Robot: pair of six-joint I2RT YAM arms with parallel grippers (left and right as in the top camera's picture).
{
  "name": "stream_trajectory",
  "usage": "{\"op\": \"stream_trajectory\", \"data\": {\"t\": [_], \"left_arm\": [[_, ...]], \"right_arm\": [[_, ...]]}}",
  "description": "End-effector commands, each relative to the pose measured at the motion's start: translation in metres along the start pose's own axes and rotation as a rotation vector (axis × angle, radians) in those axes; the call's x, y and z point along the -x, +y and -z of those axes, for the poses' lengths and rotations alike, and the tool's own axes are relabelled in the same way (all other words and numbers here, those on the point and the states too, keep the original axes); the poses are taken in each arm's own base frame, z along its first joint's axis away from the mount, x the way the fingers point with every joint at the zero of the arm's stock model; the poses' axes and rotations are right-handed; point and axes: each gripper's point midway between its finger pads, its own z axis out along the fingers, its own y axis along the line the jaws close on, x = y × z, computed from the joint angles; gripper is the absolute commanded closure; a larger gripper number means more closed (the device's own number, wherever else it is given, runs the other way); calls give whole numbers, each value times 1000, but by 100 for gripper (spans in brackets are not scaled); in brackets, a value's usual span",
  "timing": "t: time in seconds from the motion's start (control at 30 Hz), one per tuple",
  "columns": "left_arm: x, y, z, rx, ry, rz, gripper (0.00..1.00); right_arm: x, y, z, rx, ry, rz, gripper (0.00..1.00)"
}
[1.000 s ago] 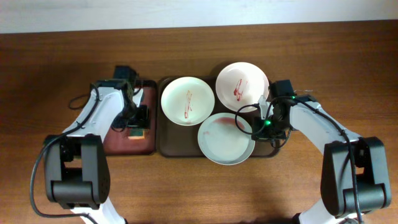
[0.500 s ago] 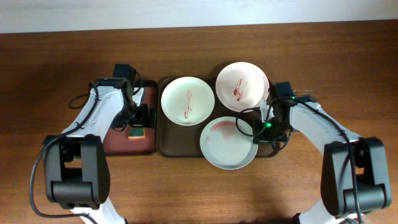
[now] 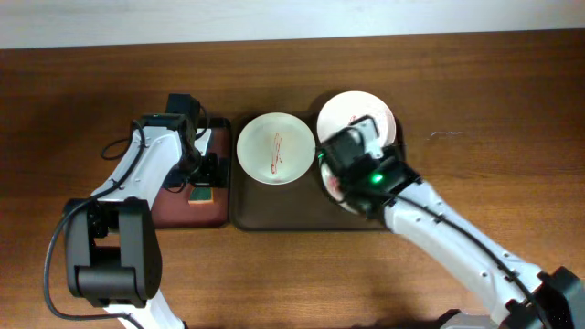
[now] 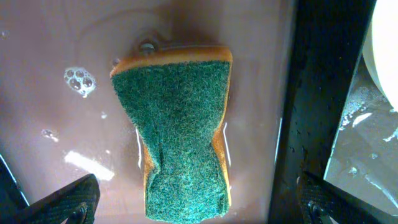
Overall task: Clean dirty plates on tray and stack at the side
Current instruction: 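Lift the cleaned plate with the right gripper and place it right of the tray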
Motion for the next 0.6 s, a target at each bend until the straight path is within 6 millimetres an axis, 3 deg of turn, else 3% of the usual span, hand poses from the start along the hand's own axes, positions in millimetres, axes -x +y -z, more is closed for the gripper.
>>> {"op": "stream_trajectory", "data": {"t": [0.0,0.1,0.27,0.37,0.4,0.5,0.57], "left_arm": [[6,0,4,-11,-19,1,0],[6,0,4,-11,-19,1,0],[6,0,4,-11,-19,1,0],[6,0,4,-11,-19,1,0],[6,0,4,-11,-19,1,1],[6,0,4,-11,-19,1,1],[5,0,4,-11,-18,1,0]], "right_arm": [[30,-32,41,-255,-163,-15,96],[39,-39,62,-367,-234,-7,96],[40,-38,61,-359,-239,-29,96],[21,-12,12,-4,-75,-313,96],[14,-15,-4,61,-11,-398,96],[-17,-52,-53,195,172,-642,96],[-50,-95,-86,313,281,-900,96]]}}
